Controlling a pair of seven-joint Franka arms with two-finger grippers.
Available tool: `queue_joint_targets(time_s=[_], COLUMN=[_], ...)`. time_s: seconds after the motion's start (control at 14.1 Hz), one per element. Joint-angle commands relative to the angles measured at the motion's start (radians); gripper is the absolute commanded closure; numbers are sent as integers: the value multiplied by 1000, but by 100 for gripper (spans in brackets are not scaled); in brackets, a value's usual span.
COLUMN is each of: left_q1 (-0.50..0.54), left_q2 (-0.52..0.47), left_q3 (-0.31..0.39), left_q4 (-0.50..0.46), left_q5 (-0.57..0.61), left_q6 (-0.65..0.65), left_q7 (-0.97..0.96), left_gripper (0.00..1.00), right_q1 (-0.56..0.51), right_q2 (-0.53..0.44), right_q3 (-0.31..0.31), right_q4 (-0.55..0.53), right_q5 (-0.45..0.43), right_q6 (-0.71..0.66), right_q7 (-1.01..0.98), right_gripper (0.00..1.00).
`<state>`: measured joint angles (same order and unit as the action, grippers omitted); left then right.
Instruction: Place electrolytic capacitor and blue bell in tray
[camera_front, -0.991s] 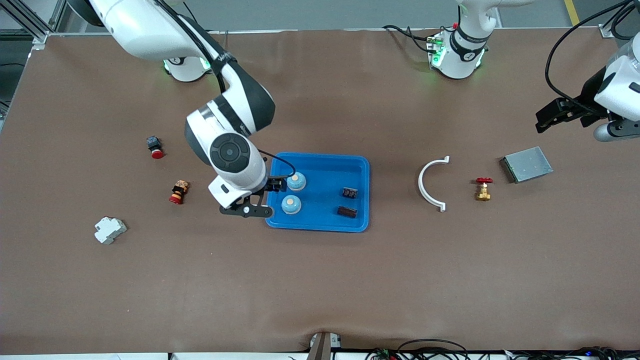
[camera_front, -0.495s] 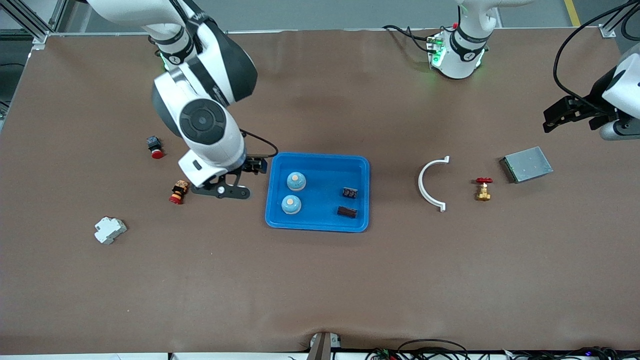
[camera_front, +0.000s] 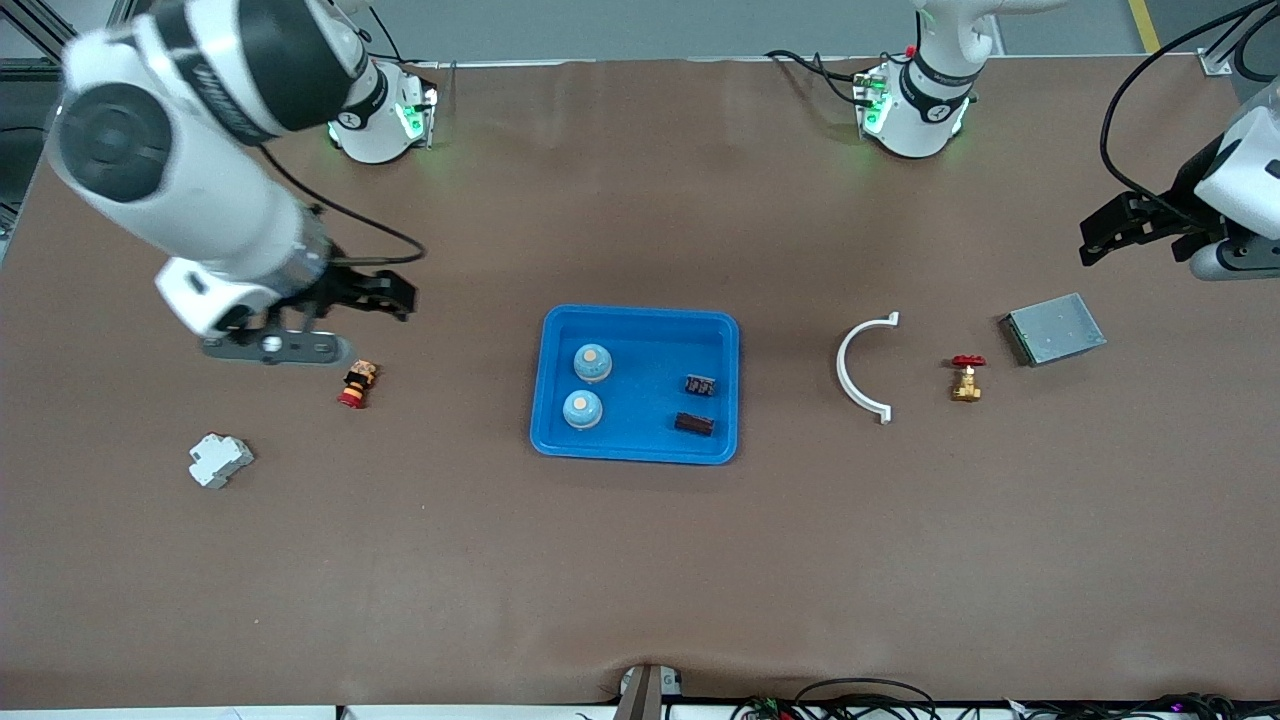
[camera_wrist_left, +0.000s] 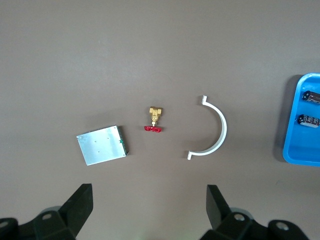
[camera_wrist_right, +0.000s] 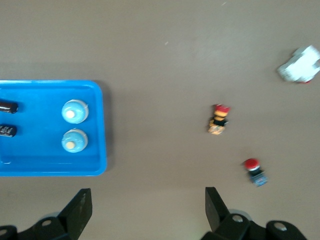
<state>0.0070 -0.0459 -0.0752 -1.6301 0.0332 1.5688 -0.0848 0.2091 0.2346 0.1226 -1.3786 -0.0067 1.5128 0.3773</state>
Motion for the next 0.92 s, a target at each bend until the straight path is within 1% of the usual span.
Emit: queue_joint_targets(time_s=[0.0, 0.14, 0.21, 0.28, 0.42, 0.5, 0.57, 0.64, 0.71, 0.85], left_q1=[1, 4, 5, 4, 4, 4, 2, 2, 5, 2], left_q2=[-23, -25, -22, -22, -20, -20, -20, -20, -19, -15], left_q3=[-3, -37, -40, -40, -43, -43, -41, -41, -41, -41], left_q4=[-11, -17, -16, -16, -14, -14, -14, -13, -11, -14], left_q5=[-19, -12, -12, -12, -10, -10, -10, -7, -7, -6], left_q6=[4, -1, -1, -3, -13, -13, -15, -16, -15, -18], left_q7=[0, -1, -1, -9, -103, -108, -110, -113, -110, -115], left_gripper=[0, 0, 0, 0, 0, 0, 0, 0, 0, 0], right_q1=[-39, -89, -102, -120, -178, -191, -183, -180, -180, -156], right_q2=[-105, -159, -181, -202, -227, -228, -230, -230, -230, -230], right_q3=[-28, -28, -29, -29, -29, -49, -88, -113, -126, -172], right_q4=[-85, -114, -117, -122, -143, -146, -152, -155, -155, -155], right_q5=[22, 22, 22, 22, 22, 22, 24, 31, 34, 34], right_q6=[10, 21, 14, 10, 10, 12, 17, 18, 17, 12], right_q7=[-51, -55, -69, -104, -216, -259, -283, -299, -310, -334], right_gripper=[0, 0, 0, 0, 0, 0, 0, 0, 0, 0])
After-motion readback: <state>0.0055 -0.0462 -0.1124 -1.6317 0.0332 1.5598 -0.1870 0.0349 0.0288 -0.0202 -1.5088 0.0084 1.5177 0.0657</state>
